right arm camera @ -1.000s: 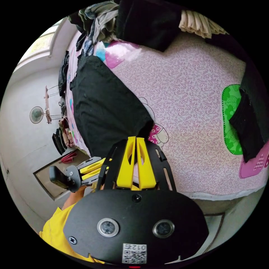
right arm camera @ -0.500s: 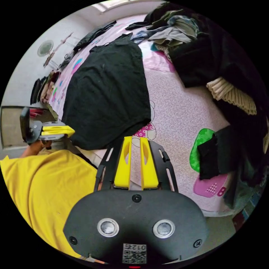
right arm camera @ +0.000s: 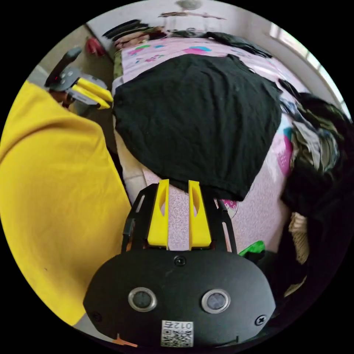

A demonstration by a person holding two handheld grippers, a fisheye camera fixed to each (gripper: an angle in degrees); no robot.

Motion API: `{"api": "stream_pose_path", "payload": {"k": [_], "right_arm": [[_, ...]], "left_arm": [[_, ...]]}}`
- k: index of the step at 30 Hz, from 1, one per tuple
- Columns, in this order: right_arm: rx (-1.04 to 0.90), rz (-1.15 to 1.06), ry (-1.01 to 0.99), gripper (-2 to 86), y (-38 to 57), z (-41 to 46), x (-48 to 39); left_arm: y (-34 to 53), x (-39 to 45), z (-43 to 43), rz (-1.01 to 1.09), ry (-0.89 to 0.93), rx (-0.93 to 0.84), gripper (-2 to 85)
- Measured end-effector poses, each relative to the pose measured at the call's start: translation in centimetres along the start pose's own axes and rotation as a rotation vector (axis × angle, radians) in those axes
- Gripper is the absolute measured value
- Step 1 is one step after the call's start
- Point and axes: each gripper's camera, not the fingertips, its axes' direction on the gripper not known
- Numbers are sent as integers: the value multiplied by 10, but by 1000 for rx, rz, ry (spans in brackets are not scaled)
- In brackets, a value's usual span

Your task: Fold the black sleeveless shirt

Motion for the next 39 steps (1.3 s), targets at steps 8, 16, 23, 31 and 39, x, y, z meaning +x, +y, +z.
{"api": "stream_pose_path", "payload": {"k": [8,16,23,31,39], "right_arm": [[-76,-331,90,85,-46,-2,-47],[-134,-384,63,32,-95,-18,-46],[-196,-118,-202,10,-140,-42,10],[-127,70,-360,6,-170,-85,74],[-51,49,-380,6,-186,-145,97]], "left_arm": [[-27,-2,8,132,68,-10,47],[-42,-7,5,227,33,-11,84],[-61,-16,15,328,-53,-69,94],[-88,-67,23,286,-107,-141,27],[-107,-170,-6,118,131,-119,1]]}}
